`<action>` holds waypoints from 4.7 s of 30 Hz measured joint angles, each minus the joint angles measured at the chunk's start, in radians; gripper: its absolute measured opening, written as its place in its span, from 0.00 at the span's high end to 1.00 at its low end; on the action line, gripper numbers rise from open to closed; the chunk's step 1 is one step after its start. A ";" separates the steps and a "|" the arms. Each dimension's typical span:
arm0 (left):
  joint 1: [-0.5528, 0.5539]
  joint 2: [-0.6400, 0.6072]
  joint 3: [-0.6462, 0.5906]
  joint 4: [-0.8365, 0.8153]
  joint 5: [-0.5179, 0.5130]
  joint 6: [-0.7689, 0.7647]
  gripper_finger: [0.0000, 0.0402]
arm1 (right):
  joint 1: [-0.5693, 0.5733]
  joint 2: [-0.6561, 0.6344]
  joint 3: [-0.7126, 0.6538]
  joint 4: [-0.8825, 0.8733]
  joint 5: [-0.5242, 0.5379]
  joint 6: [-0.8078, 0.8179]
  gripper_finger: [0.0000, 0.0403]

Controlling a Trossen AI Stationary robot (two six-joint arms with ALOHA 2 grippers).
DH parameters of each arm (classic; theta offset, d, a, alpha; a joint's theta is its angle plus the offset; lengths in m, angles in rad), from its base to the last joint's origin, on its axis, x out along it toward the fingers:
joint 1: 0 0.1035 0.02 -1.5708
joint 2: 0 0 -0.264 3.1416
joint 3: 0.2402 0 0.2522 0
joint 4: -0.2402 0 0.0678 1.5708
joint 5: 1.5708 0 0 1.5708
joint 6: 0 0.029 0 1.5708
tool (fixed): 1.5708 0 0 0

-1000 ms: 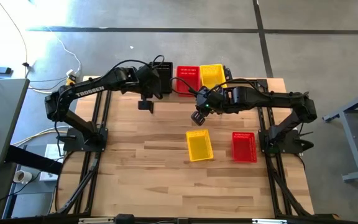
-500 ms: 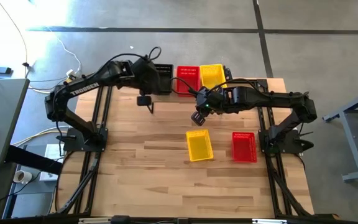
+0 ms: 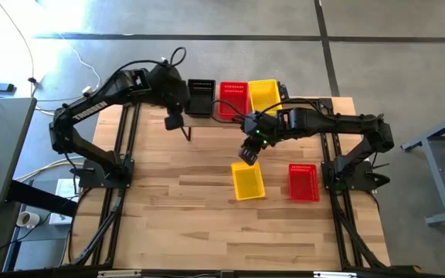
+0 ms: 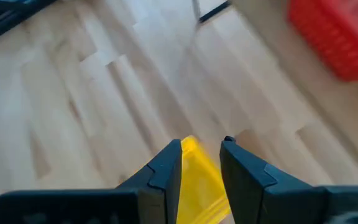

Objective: Stack baskets on shelf by color
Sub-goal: Stack the yellow basket on top of the yellow basket on the shelf

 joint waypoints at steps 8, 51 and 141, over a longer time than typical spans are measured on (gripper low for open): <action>-0.006 -0.053 -0.002 -0.038 0.192 -0.090 0.72 | 0.079 0.000 0.000 -0.142 -0.050 0.107 0.76; -0.348 -0.264 -0.412 0.079 0.103 -0.463 0.73 | 0.378 0.293 0.000 -0.108 -0.053 -0.071 0.68; -0.342 -0.263 -0.412 0.122 -0.207 -0.469 0.73 | -0.095 -0.182 0.000 -0.177 0.348 -0.742 1.00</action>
